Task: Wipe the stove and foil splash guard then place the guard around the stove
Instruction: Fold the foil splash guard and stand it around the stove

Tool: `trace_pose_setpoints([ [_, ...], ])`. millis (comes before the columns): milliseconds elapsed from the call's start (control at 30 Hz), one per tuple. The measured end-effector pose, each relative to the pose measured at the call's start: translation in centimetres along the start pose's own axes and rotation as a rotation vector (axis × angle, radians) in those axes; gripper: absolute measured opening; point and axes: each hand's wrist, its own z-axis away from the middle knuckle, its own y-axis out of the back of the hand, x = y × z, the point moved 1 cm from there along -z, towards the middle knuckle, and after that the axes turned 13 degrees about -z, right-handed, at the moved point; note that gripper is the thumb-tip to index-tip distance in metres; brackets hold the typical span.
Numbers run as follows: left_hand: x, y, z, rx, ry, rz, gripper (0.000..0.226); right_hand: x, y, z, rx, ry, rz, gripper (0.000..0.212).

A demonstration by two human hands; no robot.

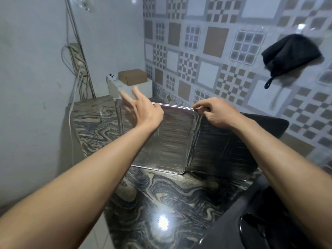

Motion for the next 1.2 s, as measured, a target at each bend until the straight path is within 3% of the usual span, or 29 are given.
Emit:
trace_pose_setpoints([
  [100,0.4,-1.2,0.8,-0.182,0.226,0.182,0.112,-0.1,0.2,0.2,-0.028,-0.011,-0.011,0.065],
  [167,0.5,-2.0,0.9,-0.201,0.251,0.236,0.126,-0.2,0.3,0.4,-0.038,-0.022,-0.048,0.072],
  [233,0.6,-2.6,0.8,-0.204,0.269,0.275,0.136,-0.5,0.5,0.7,-0.051,-0.045,-0.09,0.076],
  [433,0.3,-3.5,0.2,-0.266,0.291,0.278,0.148,-1.0,0.8,1.2,-0.069,-0.033,-0.157,0.057],
  [600,1.0,-2.8,-0.2,-0.308,0.356,0.392,0.144,-1.0,0.8,1.0,-0.088,-0.031,-0.148,0.06],
  [767,1.3,-2.3,0.2,-0.381,0.3,0.367,0.151,-1.0,0.9,0.6,-0.121,-0.023,-0.197,0.055],
  [900,1.4,-2.2,0.2,-0.415,0.305,0.364,0.151,-0.5,0.9,0.3,-0.121,-0.011,-0.153,0.064],
  [1100,1.8,-2.1,-0.9,-0.427,0.365,0.503,0.1,1.0,-0.2,-1.0,-0.112,0.075,0.009,0.067],
  [1200,1.2,-3.5,-2.4,-0.398,0.298,0.471,0.096,2.3,-0.7,-1.5,0.001,0.157,0.149,0.067],
])
